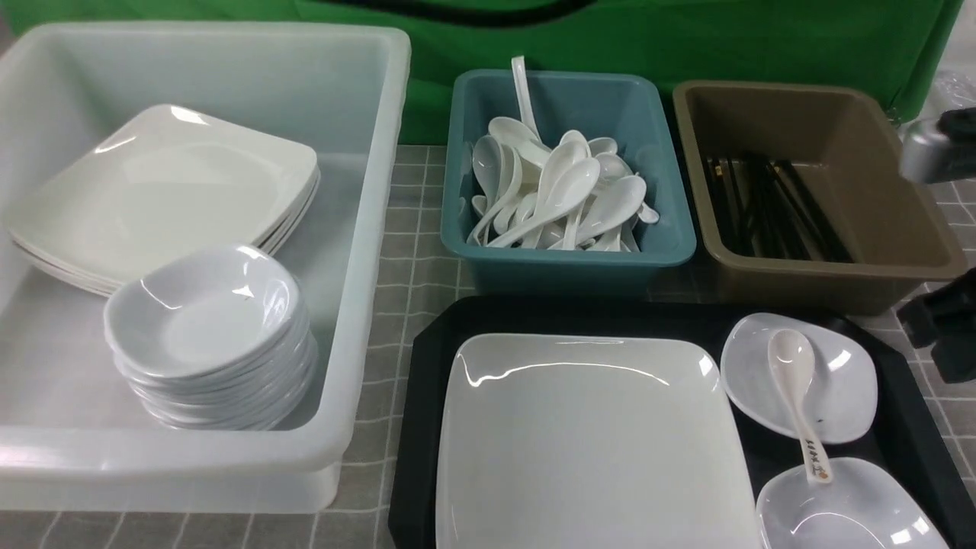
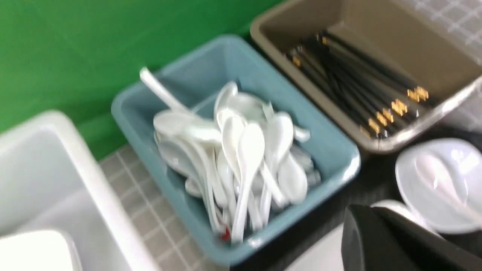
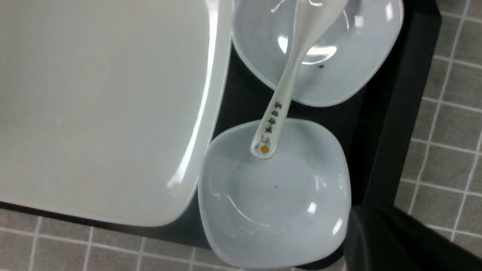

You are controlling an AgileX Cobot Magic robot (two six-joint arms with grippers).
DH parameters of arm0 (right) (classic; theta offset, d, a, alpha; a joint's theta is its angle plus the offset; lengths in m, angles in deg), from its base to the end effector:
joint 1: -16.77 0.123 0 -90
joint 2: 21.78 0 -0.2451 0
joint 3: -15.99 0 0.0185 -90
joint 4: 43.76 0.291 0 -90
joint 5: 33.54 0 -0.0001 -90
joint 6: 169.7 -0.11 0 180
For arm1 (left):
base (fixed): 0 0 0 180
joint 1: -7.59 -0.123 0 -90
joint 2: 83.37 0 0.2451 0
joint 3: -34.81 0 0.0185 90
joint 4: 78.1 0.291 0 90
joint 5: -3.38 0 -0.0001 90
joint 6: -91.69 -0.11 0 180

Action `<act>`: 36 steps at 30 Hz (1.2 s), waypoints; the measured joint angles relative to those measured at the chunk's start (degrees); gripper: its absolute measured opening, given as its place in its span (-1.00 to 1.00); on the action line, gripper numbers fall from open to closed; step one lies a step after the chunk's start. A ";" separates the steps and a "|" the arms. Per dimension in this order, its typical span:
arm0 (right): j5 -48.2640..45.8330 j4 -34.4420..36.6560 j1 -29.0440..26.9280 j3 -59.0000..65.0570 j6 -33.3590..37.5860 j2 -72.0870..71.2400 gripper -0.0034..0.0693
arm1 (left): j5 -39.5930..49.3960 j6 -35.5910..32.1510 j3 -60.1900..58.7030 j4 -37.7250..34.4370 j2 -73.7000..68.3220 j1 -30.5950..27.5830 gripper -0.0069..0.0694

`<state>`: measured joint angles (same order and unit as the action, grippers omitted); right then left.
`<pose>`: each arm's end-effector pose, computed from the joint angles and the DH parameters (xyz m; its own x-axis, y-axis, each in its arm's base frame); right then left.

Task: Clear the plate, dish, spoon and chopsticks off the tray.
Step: Use the right arm to grab a soup spoon from the plate

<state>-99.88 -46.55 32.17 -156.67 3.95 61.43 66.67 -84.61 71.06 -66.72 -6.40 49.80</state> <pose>0.2956 0.0763 0.2810 -0.9055 -0.1550 -0.3950 -0.1666 0.9860 -0.0050 0.3084 -0.2535 0.4244 -0.4577 0.4492 -0.7673 0.5727 0.8091 0.1321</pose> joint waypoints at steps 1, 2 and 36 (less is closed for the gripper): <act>0.13 1.50 -1.59 -0.83 0.54 2.75 -0.82 | -1.57 0.74 -5.19 -0.38 3.18 0.00 -0.81; 0.64 2.79 -3.00 -1.57 1.06 5.57 -0.82 | -3.54 1.39 -10.76 -1.17 6.61 0.00 -0.81; 14.11 6.95 -5.07 -2.68 1.20 34.01 -0.08 | -26.42 7.94 -53.08 -8.67 41.00 0.00 -0.81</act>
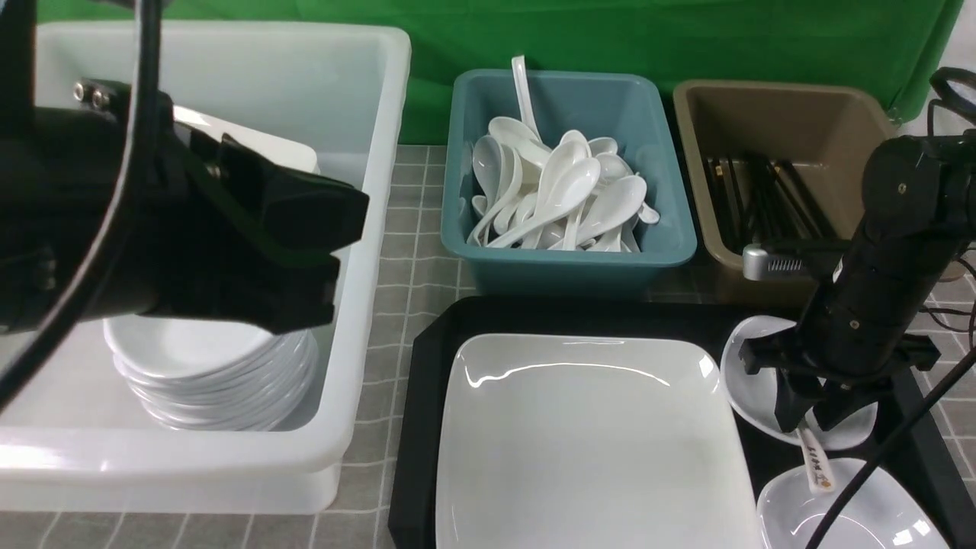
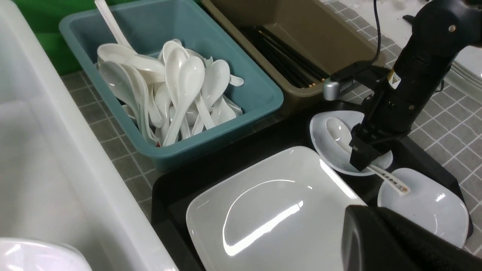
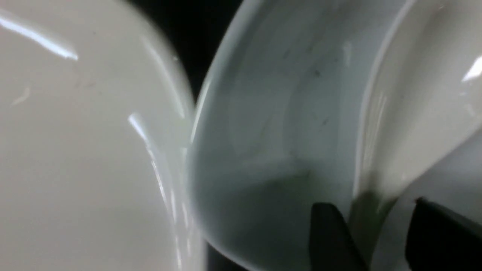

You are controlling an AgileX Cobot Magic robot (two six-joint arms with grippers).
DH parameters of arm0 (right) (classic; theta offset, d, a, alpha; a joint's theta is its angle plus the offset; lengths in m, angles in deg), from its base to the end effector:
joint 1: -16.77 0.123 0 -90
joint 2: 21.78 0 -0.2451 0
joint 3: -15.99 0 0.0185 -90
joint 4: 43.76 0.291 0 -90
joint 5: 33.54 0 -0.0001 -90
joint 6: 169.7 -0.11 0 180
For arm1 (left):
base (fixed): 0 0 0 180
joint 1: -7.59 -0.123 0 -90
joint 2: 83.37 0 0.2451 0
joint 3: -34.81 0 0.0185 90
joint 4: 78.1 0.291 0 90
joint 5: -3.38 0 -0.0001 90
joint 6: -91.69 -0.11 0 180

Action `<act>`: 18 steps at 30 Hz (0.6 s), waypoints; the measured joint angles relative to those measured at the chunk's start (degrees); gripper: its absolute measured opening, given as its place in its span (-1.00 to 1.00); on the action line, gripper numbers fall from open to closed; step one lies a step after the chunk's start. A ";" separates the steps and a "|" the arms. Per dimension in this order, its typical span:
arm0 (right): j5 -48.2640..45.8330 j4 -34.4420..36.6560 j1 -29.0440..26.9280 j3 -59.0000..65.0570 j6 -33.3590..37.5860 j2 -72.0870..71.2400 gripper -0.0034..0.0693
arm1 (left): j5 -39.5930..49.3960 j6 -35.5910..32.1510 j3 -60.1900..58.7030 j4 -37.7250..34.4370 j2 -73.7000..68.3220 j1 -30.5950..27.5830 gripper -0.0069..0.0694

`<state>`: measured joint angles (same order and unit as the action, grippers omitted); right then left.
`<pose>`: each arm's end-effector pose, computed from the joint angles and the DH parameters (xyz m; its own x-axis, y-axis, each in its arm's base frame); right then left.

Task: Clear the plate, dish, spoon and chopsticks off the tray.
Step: Use the right arm to grab a soup spoon from the plate

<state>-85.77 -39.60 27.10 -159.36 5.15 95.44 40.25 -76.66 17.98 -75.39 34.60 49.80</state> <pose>0.3730 0.0744 0.0938 -0.9944 -0.0453 -0.0955 -0.0521 0.9962 0.0705 0.1991 -0.1764 0.3661 -0.4243 0.1626 -0.8908 0.5908 0.7952 -0.1363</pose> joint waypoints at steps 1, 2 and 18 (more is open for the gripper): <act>-0.19 0.22 0.00 0.00 0.00 0.21 -0.30 | -0.29 0.00 0.00 0.00 0.00 0.00 -0.81; -0.24 0.22 0.00 0.00 0.13 0.21 -0.43 | -0.43 0.00 0.00 0.00 0.00 0.00 -0.81; -4.00 9.98 0.00 -1.59 7.67 -16.40 -0.53 | -2.22 0.05 0.00 -0.39 -0.11 0.00 -0.81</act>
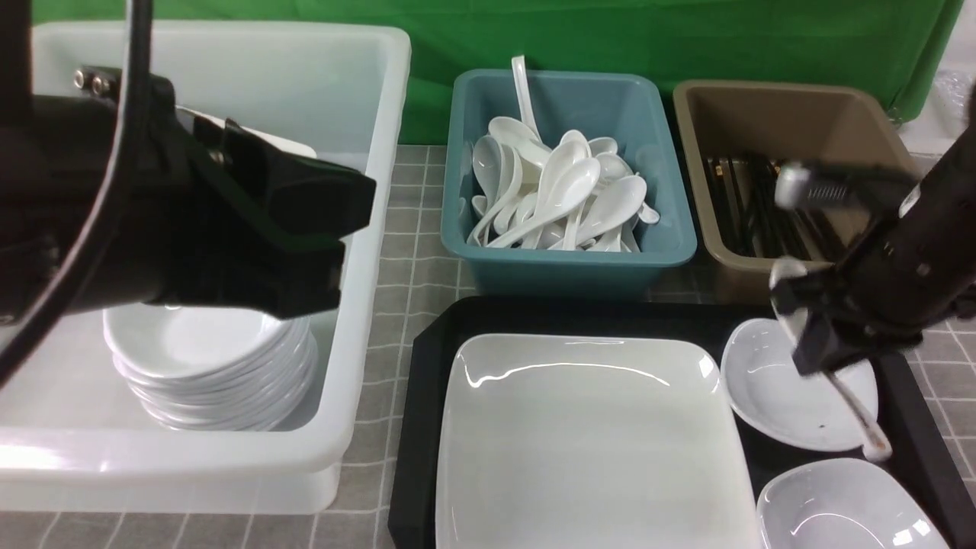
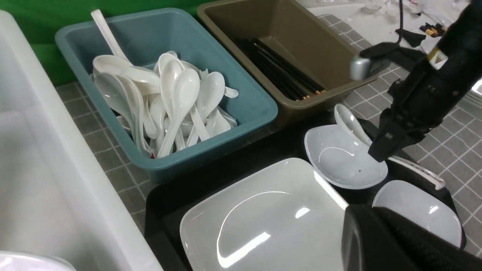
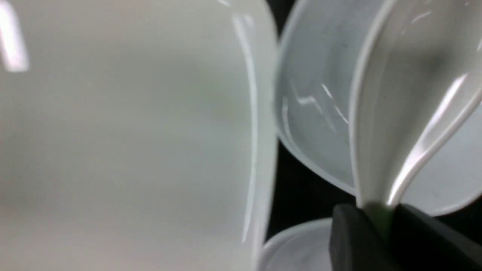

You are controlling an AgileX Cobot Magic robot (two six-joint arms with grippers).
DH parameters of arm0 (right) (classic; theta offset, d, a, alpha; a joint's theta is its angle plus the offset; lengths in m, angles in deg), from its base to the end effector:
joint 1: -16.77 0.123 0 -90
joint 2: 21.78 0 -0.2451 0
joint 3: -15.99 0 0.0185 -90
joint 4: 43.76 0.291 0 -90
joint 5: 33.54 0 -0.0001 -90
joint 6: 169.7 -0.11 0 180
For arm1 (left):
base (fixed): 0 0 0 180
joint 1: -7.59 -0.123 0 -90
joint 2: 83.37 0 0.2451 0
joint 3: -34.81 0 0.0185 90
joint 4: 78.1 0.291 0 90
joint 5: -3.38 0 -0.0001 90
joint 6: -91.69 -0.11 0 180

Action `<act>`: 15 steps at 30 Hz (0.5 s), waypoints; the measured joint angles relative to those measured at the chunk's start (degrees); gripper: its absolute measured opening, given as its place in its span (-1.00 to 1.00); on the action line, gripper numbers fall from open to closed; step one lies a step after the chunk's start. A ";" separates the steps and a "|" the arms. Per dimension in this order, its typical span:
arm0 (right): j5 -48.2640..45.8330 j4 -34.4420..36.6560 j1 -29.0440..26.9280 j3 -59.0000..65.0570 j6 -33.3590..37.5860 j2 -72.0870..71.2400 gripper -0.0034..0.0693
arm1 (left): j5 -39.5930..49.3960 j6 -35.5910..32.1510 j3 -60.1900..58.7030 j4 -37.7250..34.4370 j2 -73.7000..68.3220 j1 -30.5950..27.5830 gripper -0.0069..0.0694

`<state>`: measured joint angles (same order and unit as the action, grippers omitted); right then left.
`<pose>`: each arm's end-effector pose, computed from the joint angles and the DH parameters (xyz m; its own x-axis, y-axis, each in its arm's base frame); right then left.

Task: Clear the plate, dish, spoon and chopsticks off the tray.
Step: Use the right arm to put the soup spoon into the small storage box in the middle

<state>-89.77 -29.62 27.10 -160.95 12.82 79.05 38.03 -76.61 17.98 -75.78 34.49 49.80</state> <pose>0.3609 0.0885 0.2110 -0.9395 -0.0767 -0.3338 -0.1577 0.9621 0.2227 0.2004 -0.1784 0.3694 -0.4038 0.1367 -0.9046 0.5961 0.7894 -0.1468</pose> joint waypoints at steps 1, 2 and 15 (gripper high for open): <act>0.65 2.02 0.00 -1.22 1.25 -1.08 -0.53 | -0.32 0.00 0.00 0.00 0.00 0.00 -0.81; 1.58 4.44 0.00 -3.20 2.63 -1.51 -0.53 | -0.97 0.00 0.00 0.00 0.00 0.00 -0.81; 7.93 13.77 3.52 -44.20 6.25 25.16 -0.53 | -6.24 0.00 0.00 0.58 0.00 0.00 -0.81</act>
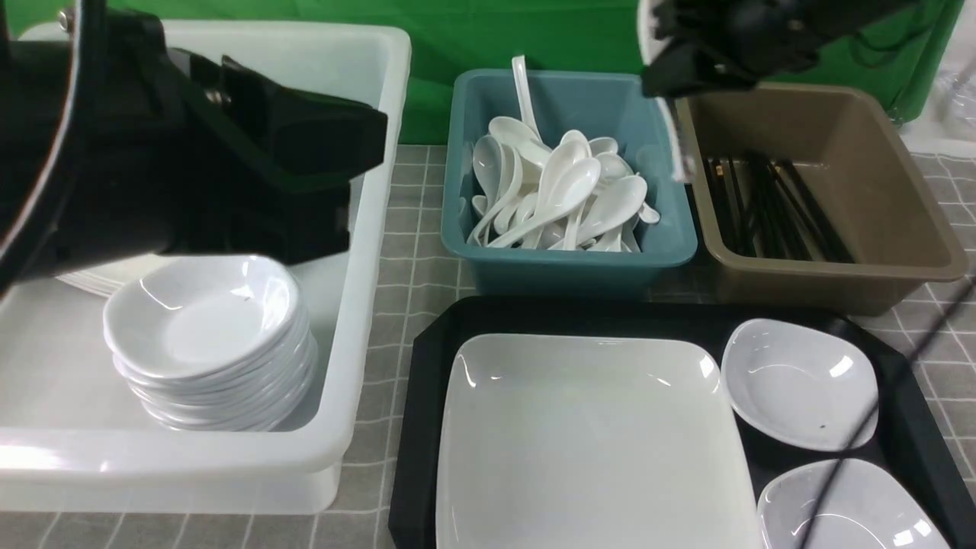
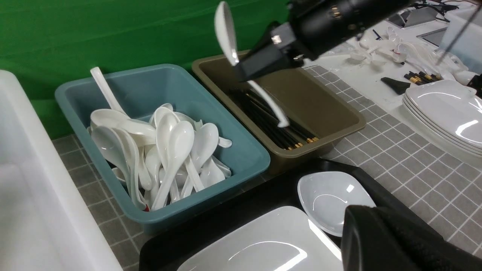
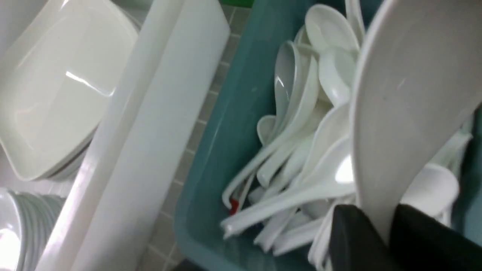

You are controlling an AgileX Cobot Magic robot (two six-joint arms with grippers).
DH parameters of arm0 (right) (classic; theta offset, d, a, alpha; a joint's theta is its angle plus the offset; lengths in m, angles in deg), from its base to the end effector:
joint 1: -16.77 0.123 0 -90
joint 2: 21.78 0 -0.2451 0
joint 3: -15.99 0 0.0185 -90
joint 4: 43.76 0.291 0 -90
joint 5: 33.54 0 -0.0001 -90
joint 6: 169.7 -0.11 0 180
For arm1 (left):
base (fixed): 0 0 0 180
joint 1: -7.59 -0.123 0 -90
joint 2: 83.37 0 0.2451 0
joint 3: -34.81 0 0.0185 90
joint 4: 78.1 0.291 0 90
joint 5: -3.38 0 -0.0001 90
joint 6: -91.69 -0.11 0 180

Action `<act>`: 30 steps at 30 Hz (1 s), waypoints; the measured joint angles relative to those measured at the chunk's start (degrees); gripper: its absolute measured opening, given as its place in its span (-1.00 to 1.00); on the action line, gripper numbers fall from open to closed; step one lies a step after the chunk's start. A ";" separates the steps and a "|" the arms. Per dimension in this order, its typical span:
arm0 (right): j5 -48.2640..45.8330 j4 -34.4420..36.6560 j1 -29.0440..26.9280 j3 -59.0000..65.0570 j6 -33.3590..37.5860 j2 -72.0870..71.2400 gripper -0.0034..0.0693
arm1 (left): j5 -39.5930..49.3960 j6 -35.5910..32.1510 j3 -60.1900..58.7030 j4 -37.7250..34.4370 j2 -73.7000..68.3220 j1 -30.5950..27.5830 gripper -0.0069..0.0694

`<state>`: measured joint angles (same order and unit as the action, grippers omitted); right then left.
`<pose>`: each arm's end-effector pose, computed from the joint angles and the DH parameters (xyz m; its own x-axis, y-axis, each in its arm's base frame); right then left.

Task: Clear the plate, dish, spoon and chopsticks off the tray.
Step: Use the right arm to put the soup spoon into the small storage box in the middle, then use the right arm to grab a small plate from the dinner plate

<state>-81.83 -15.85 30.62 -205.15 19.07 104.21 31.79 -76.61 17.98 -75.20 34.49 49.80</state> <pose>0.4875 0.1598 0.3001 -0.6980 0.0062 -0.7161 -0.3630 0.8589 0.3612 0.2036 -0.1811 0.3806 -0.3221 0.0776 -0.9435 0.6112 0.7781 -0.1447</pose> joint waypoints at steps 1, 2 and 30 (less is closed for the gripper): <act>0.16 0.08 0.21 -1.86 -0.35 2.19 -0.53 | 0.00 0.00 0.00 0.00 0.00 0.00 -0.81; 0.26 0.13 0.56 -5.30 -1.20 5.29 -0.53 | 0.00 0.00 0.00 0.00 0.00 0.00 -0.81; -17.03 -17.49 -1.50 35.08 -1.23 -31.11 -0.52 | -1.50 -0.43 0.00 2.98 -0.09 0.00 -0.81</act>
<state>-98.86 -33.34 29.11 -170.07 17.84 73.10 30.29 -77.05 17.98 -72.22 34.40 49.80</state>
